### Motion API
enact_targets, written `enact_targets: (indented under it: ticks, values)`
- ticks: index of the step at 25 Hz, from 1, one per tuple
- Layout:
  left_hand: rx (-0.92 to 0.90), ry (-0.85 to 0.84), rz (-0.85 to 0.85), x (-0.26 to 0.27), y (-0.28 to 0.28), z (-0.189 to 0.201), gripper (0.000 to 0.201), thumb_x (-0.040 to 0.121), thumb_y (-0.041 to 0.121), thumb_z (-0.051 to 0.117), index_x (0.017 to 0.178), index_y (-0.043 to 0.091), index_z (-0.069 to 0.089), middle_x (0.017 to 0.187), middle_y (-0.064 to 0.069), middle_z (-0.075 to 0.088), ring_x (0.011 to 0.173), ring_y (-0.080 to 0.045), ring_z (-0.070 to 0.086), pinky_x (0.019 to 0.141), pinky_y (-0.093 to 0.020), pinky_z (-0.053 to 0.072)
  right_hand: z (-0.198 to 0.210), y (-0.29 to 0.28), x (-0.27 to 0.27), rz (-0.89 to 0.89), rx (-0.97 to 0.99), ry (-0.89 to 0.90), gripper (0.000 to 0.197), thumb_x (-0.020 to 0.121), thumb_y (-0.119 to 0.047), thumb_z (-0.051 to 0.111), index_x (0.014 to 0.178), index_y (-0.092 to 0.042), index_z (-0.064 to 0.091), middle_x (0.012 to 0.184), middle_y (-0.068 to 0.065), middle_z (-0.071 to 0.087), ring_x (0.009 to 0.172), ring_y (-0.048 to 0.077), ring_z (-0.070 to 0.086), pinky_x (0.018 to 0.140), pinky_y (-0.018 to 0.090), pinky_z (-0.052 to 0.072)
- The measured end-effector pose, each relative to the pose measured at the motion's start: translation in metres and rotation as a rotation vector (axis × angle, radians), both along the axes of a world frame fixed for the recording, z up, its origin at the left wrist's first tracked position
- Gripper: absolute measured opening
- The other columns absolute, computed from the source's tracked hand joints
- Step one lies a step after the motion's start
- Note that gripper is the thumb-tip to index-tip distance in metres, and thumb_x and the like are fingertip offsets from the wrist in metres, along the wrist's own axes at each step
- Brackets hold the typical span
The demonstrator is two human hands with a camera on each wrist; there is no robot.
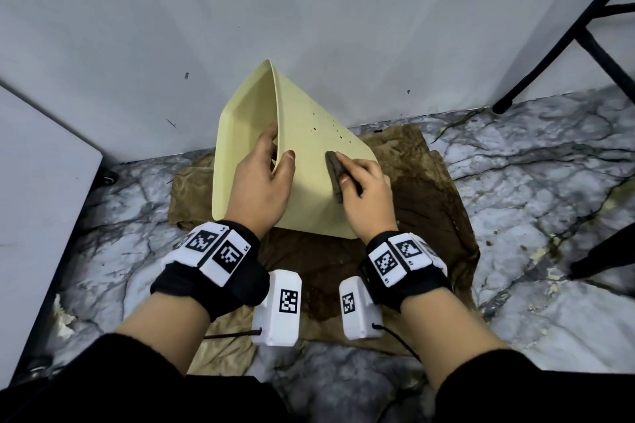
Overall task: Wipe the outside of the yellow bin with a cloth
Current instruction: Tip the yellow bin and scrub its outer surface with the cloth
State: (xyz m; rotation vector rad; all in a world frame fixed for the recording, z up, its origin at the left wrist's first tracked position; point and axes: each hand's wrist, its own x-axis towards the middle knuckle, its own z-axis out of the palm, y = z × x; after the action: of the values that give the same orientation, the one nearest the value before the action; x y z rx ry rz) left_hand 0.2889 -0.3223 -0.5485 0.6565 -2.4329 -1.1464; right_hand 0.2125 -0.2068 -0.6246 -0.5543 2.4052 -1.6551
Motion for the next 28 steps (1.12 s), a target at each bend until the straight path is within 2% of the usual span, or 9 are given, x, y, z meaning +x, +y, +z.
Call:
enact_targets:
  ticks: [2, 4, 8, 12, 16, 19, 22, 25, 28]
  values:
    - [0.003, -0.002, -0.001, 0.001, -0.003, 0.000, 0.043, 0.092, 0.019, 0.044, 0.135, 0.022, 0.036, 0.101, 0.021, 0.053, 0.083, 0.014, 0.049, 0.076, -0.004, 0.038, -0.021, 0.013, -0.008, -0.036, 0.044, -0.084, 0.036, 0.090, -0.011, 0.046, 0.121, -0.025, 0.056, 0.121, 0.008, 0.054, 0.113, 0.030, 0.044, 0.094, 0.015, 0.025]
    - [0.016, 0.002, -0.010, 0.001, -0.003, -0.001, 0.045, 0.091, 0.022, 0.043, 0.135, 0.022, 0.036, 0.095, 0.025, 0.051, 0.082, 0.012, 0.049, 0.080, -0.007, 0.038, -0.037, 0.024, -0.015, -0.072, 0.069, -0.176, 0.035, 0.090, -0.012, 0.046, 0.121, -0.026, 0.056, 0.122, 0.008, 0.053, 0.116, 0.032, 0.045, 0.105, 0.030, 0.032]
    - [0.011, 0.000, -0.034, -0.001, -0.001, -0.002, 0.049, 0.086, 0.028, 0.041, 0.134, 0.022, 0.036, 0.092, 0.025, 0.050, 0.082, 0.007, 0.049, 0.081, -0.015, 0.040, -0.045, 0.030, -0.015, -0.117, 0.076, -0.231, 0.035, 0.090, -0.013, 0.047, 0.121, -0.026, 0.056, 0.124, 0.007, 0.053, 0.117, 0.031, 0.046, 0.107, 0.039, 0.034]
    - [0.076, -0.001, 0.016, -0.001, -0.009, 0.003, 0.050, 0.082, 0.028, 0.041, 0.131, 0.022, 0.037, 0.104, 0.005, 0.059, 0.098, -0.014, 0.058, 0.088, -0.032, 0.045, -0.020, 0.012, -0.008, -0.073, 0.013, -0.123, 0.036, 0.088, -0.008, 0.048, 0.118, -0.023, 0.058, 0.121, 0.007, 0.055, 0.114, 0.029, 0.045, 0.104, 0.028, 0.033]
    - [0.160, -0.099, 0.010, -0.003, -0.011, 0.011, 0.050, 0.088, 0.013, 0.040, 0.135, 0.022, 0.028, 0.107, 0.006, 0.058, 0.089, -0.001, 0.057, 0.072, -0.010, 0.045, 0.008, -0.009, 0.006, 0.021, -0.050, -0.019, 0.036, 0.086, -0.008, 0.049, 0.117, -0.024, 0.060, 0.115, 0.006, 0.057, 0.109, 0.029, 0.045, 0.097, 0.022, 0.032]
    - [0.160, -0.112, 0.047, -0.006, -0.007, 0.014, 0.046, 0.091, 0.014, 0.039, 0.135, 0.023, 0.030, 0.112, 0.002, 0.061, 0.094, -0.012, 0.059, 0.079, -0.025, 0.045, 0.017, -0.010, 0.012, 0.056, -0.035, -0.008, 0.036, 0.087, -0.009, 0.049, 0.118, -0.025, 0.059, 0.115, 0.004, 0.056, 0.108, 0.028, 0.043, 0.087, 0.013, 0.025]
    - [0.086, -0.068, 0.084, -0.008, -0.002, 0.018, 0.040, 0.092, 0.014, 0.037, 0.131, 0.022, 0.039, 0.112, -0.001, 0.063, 0.098, -0.019, 0.059, 0.087, -0.031, 0.045, 0.036, -0.013, 0.016, 0.086, -0.061, 0.025, 0.036, 0.087, -0.009, 0.049, 0.117, -0.025, 0.059, 0.113, 0.004, 0.057, 0.108, 0.029, 0.044, 0.086, 0.012, 0.025]
    - [0.045, -0.062, 0.083, -0.008, 0.000, 0.024, 0.037, 0.091, 0.012, 0.038, 0.126, 0.020, 0.045, 0.105, 0.003, 0.062, 0.095, -0.015, 0.057, 0.078, -0.022, 0.040, 0.061, -0.023, 0.020, 0.120, -0.106, 0.119, 0.036, 0.085, -0.008, 0.050, 0.115, -0.023, 0.061, 0.109, 0.005, 0.060, 0.103, 0.028, 0.047, 0.085, 0.015, 0.027]
    - [0.044, -0.082, 0.115, -0.003, -0.001, 0.021, 0.038, 0.091, 0.013, 0.038, 0.127, 0.018, 0.046, 0.111, 0.000, 0.063, 0.099, -0.015, 0.057, 0.075, -0.017, 0.036, 0.063, -0.025, 0.023, 0.161, -0.064, 0.140, 0.037, 0.084, -0.008, 0.049, 0.115, -0.024, 0.061, 0.109, 0.005, 0.060, 0.102, 0.027, 0.047, 0.084, 0.015, 0.025]
